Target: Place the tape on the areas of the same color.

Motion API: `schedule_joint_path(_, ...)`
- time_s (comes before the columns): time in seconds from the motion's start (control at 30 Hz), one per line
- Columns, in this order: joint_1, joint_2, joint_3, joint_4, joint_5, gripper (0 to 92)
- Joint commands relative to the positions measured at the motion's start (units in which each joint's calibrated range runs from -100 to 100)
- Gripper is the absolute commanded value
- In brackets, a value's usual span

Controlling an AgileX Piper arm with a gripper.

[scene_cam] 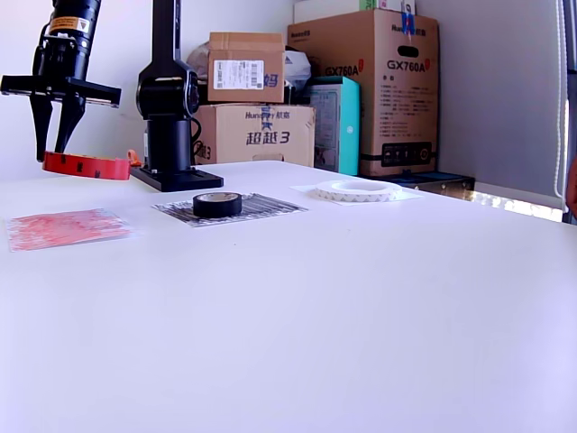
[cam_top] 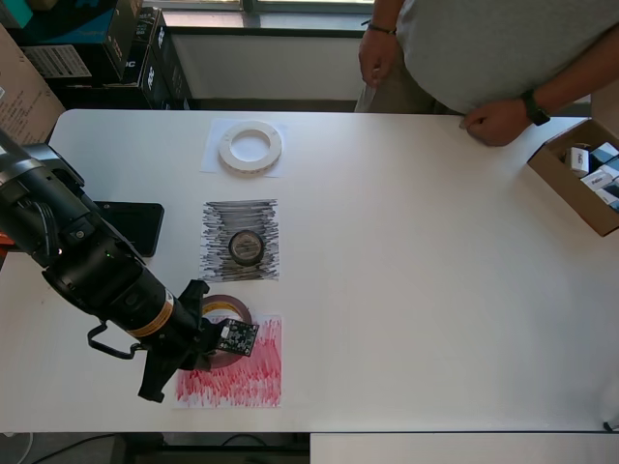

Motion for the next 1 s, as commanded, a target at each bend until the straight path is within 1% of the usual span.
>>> schedule_joint_path(0.0, 0.22, 0.06, 0.14, -0.57, -0.50, 0.0)
schedule_joint_path(0.47, -0.49, 8.57, -5.58, -0.66, -1.32, 0.0)
schedule_joint_path(0.7, -2.14, 9.88, -5.94, -0.66, -3.45, 0.0)
schedule_joint_path(0.97, -2.38, 10.82, -6.04, -0.66, -3.45, 0.0)
